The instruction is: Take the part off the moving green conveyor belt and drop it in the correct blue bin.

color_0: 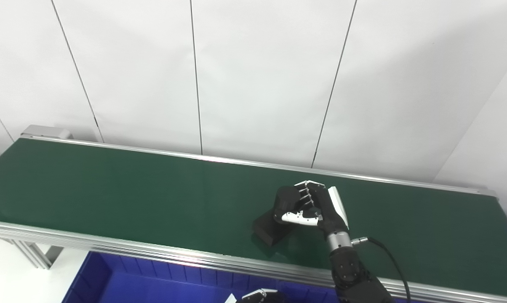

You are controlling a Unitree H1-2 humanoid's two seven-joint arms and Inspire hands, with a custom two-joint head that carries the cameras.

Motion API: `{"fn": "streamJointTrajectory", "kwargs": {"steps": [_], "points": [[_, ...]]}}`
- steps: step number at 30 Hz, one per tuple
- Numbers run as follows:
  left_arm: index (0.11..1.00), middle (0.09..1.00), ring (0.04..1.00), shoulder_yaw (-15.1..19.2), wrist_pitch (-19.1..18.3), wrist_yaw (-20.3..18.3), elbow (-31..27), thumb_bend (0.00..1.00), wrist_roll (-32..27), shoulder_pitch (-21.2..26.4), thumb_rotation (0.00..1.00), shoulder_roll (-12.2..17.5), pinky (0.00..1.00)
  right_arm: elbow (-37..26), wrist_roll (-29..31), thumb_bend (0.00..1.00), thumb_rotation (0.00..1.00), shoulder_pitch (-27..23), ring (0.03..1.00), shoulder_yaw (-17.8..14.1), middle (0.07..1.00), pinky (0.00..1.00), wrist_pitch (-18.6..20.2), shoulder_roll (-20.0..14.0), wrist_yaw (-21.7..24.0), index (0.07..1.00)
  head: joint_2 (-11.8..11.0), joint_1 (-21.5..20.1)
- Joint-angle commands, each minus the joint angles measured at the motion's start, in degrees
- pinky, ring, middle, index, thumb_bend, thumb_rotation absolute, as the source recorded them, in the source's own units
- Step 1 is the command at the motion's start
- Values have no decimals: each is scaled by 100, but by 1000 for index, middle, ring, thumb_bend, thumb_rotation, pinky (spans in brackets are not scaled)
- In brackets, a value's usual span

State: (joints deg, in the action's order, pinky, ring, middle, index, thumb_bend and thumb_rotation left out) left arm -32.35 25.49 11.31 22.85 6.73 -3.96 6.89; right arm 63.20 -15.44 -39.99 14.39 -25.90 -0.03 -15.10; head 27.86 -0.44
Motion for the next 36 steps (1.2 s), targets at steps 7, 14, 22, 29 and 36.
{"fn": "streamJointTrajectory", "kwargs": {"steps": [7,14,22,29,36], "points": [[748,766,746,36,144,-17,-178,905,-29,27,151,-44,697,-476,91,527,0,-73,393,-75,445,336,-98,-47,-42,503,8,-25],[748,769,747,72,144,-59,-215,904,-57,11,145,-54,696,-934,88,528,0,99,386,-75,438,326,-99,-107,-81,505,26,-289],[782,789,771,297,144,-327,-287,886,-250,38,178,20,715,-2002,-104,528,0,408,392,-151,442,327,-61,-145,-33,503,169,-1441],[841,832,835,746,144,-1000,-537,800,-613,-36,236,-11,806,-3188,-212,526,0,742,386,-385,441,318,369,-329,179,510,607,-2134],[821,818,814,1390,144,-1694,-995,812,-890,-175,197,26,781,-4237,-119,527,0,1228,397,-675,450,329,896,-549,497,504,1107,-2562]]}}
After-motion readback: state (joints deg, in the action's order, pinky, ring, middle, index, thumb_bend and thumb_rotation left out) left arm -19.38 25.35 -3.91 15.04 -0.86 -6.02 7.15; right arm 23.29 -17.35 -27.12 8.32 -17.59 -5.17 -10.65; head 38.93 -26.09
